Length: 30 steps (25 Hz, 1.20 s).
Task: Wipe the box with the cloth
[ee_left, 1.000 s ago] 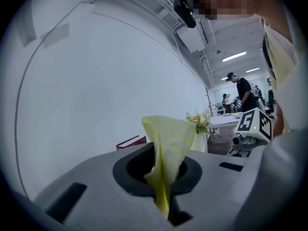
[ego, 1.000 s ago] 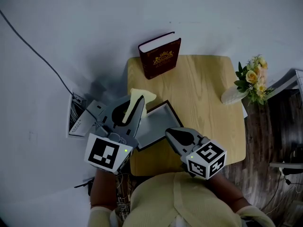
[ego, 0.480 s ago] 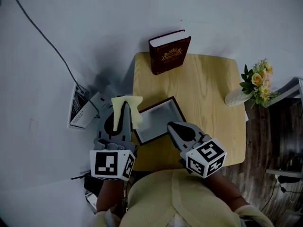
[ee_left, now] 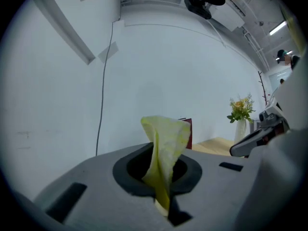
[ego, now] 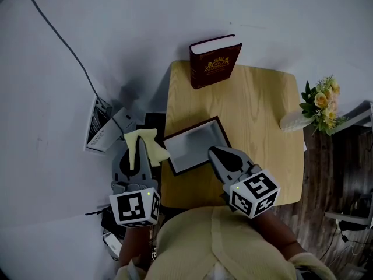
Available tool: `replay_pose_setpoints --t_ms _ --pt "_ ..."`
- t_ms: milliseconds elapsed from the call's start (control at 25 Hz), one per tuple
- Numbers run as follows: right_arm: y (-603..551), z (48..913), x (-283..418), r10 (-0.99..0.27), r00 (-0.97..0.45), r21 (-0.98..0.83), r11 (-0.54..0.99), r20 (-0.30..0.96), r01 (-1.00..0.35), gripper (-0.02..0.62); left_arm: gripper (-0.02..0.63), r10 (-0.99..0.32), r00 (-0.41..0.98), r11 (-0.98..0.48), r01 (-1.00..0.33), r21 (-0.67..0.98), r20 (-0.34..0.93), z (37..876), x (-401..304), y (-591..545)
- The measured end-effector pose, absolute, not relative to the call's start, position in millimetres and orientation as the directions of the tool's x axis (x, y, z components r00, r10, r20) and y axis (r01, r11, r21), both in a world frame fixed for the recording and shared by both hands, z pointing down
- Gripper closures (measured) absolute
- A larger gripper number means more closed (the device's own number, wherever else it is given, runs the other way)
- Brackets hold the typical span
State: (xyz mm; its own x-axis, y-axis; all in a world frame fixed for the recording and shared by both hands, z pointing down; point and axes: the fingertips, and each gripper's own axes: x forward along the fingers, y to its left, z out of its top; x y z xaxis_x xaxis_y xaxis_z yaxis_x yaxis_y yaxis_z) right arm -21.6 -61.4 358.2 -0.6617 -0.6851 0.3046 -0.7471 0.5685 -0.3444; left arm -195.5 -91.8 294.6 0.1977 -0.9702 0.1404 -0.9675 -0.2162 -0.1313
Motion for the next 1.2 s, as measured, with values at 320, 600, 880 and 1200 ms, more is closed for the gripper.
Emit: replay_pose_setpoints --t_ms 320,600,880,1200 --pt "-63 364 -29 -0.67 -0.674 -0.352 0.578 0.312 -0.737 0.565 0.583 -0.958 0.179 -0.201 -0.976 -0.081 0.225 333 -192 -79" --pt "-65 367 -32 -0.665 -0.676 -0.354 0.578 0.317 -0.735 0.566 0.582 -0.946 0.169 -0.205 -0.973 -0.106 0.277 355 -183 -70" --pt "-66 370 -32 -0.669 -0.67 -0.351 0.573 0.322 -0.741 0.566 0.583 -0.935 0.169 -0.204 -0.975 -0.083 0.311 369 -180 -66" --pt "-70 374 -27 -0.692 -0.638 -0.319 0.554 0.338 -0.769 0.566 0.583 -0.921 0.164 -0.202 -0.977 -0.073 0.353 388 -177 -65"
